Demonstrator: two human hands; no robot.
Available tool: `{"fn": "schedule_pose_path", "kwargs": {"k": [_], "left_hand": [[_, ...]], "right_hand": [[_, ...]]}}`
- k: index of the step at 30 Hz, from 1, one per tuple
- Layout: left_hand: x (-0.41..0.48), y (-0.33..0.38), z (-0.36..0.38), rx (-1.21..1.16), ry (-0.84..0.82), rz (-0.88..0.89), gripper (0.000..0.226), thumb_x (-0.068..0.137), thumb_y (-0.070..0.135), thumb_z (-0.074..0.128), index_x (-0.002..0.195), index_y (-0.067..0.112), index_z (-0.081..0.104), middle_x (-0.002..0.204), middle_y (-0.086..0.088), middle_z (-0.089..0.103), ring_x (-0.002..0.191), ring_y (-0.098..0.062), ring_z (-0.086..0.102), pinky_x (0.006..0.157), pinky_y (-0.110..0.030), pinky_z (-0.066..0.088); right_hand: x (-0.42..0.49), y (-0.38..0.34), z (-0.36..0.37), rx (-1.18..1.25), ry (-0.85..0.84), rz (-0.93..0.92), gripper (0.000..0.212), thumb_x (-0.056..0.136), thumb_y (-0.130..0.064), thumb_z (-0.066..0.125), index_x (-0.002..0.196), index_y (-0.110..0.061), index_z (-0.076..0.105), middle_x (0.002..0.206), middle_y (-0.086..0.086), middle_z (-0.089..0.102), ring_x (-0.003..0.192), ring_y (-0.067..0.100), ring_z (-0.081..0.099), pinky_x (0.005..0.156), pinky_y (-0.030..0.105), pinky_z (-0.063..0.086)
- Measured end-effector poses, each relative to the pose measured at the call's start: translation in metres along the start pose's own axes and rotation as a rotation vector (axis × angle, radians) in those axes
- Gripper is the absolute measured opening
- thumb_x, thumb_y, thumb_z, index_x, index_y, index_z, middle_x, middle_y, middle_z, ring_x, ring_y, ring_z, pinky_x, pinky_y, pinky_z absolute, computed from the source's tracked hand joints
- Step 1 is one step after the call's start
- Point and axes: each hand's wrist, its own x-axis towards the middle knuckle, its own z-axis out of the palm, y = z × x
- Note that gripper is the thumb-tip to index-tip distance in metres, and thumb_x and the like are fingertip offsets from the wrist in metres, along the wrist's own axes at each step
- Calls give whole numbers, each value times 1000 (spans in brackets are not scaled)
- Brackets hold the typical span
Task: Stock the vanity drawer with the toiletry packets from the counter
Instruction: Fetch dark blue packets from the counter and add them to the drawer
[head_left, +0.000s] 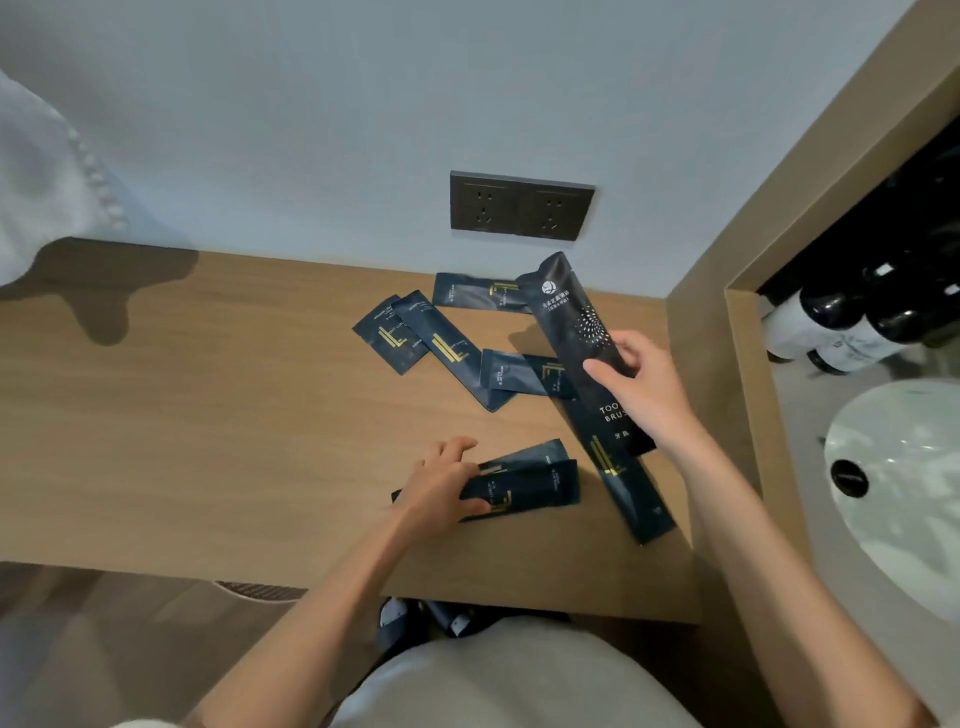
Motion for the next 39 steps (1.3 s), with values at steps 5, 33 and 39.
{"fn": "schedule_pose_path", "kwargs": {"k": [5, 33, 39], "left_hand": [[2, 6, 14, 21, 70, -26, 44, 77, 35, 73, 114, 14, 62, 148, -3, 28, 129, -25, 29, 101, -43, 37], [-150, 34, -33, -658, 446, 368, 41, 91, 11, 58, 129, 26, 52, 128, 24, 50, 121, 12, 42, 101, -11, 37], [-194, 87, -16, -665, 328, 471, 26, 92, 13, 57, 113, 27, 66, 111, 20, 59, 110, 1, 52, 87, -2, 38]], "right_hand": [[-22, 23, -10, 119, 46, 112, 28, 88, -12, 65, 115, -17, 59, 106, -6, 71, 92, 11, 69, 77, 30, 57], [-240, 8, 23, 360, 217, 102, 22, 91, -4, 59, 107, -19, 60, 98, -10, 73, 81, 1, 70, 63, 14, 52], [-326, 14, 21, 407, 352, 98, 27, 89, -2, 60, 113, -14, 57, 101, -1, 73, 78, 5, 70, 67, 19, 54]]}}
